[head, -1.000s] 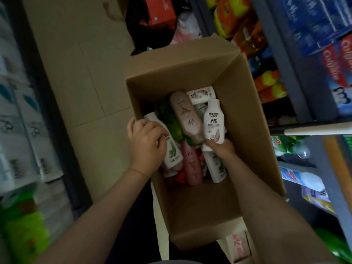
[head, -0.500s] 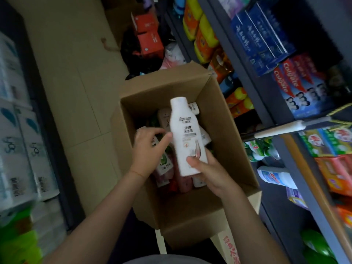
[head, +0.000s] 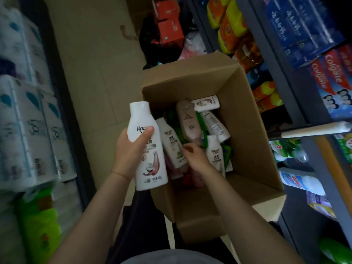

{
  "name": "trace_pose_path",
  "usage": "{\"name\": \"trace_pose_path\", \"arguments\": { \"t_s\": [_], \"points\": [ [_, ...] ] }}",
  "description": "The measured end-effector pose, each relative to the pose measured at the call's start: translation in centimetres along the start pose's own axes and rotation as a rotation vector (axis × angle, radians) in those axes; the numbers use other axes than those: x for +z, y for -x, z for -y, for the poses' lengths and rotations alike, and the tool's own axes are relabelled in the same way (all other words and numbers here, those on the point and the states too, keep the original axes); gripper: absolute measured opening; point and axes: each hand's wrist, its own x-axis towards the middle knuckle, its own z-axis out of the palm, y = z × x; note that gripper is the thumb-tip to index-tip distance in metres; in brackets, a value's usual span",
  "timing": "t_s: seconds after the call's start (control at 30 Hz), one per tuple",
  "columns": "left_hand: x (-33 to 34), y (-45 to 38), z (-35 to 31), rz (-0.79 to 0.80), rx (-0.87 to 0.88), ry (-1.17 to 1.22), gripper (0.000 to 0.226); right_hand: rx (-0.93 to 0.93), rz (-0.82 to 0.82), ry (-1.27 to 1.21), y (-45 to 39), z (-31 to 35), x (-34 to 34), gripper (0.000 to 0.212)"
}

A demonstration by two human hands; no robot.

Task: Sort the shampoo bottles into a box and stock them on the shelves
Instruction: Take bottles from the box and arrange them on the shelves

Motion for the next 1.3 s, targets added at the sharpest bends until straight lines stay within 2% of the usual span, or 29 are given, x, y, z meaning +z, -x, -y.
{"name": "trace_pose_path", "arguments": {
  "t_s": [0.1, 0.23, 0.37, 0.43, 0.5, 0.57, 0.67, 0.73, 0.83, 0.97, 1.03, 1.13, 1.2, 1.3],
  "points": [
    [-1.7, -1.7, 1.4, -0.006, -0.095, 0.086, 0.025, 0.047, -0.032, 0.195, -4.1, -2.4, 2.9, 0.048],
    [-2.9, -3.2, 3.2, 0.014, -0.134, 0.065, 0.033, 0.143, -0.042, 0.052, -7.3, -4.1, 5.0, 0.074],
    [-3.5, -3.9, 4.7, 0.052, -0.202, 0.088, 0.039, 0.172, 0.013, -0.130, -7.9, -4.2, 5.6, 0.068],
    [-3.6, -4.0, 4.8, 0.076, -0.229, 0.131, 0.032, 0.159, 0.037, -0.195, -7.2, -3.3, 5.7, 0.066],
    [-3.7, -3.9, 4.1, 0.088, -0.264, 0.185, 0.027, 0.167, 0.076, -0.237, -6.0, -2.1, 5.2, 0.057],
    [-3.7, -3.9, 3.2, 0.102, -0.294, 0.234, 0.033, 0.161, 0.094, -0.230, -4.3, -0.5, 4.3, 0.047],
    [-3.1, -3.4, 1.4, 0.132, -0.295, 0.290, 0.044, 0.084, 0.053, -0.323, -0.5, 1.4, 2.3, 0.055],
    [-2.4, -2.7, 0.1, 0.148, -0.269, 0.278, 0.052, 0.009, 0.018, -0.446, 3.2, 3.0, 0.9, 0.045],
    [-0.7, -0.7, -1.8, 0.190, -0.193, 0.240, 0.039, -0.066, -0.028, -0.588, 8.6, 5.0, -1.5, 0.030],
    [2.6, 2.3, -3.5, 0.333, -0.122, 0.230, 0.061, -0.171, -0.056, -0.476, 13.8, 6.9, -3.8, 0.025],
    [4.4, 3.6, -3.8, 0.433, -0.127, 0.243, 0.063, -0.214, -0.111, -0.299, 15.2, 7.3, -4.0, 0.020],
    [6.4, 4.7, -3.3, 0.528, -0.168, 0.260, 0.058, -0.293, -0.225, -0.108, 15.7, 6.4, -4.3, 0.030],
    [7.5, 4.8, -2.6, 0.548, -0.216, 0.258, 0.058, -0.310, -0.263, -0.131, 15.8, 5.2, -5.0, 0.030],
    [8.8, 4.1, -1.3, 0.521, -0.298, 0.227, 0.055, -0.179, -0.374, -0.276, 14.2, 2.3, -6.6, 0.035]
  ]
}}
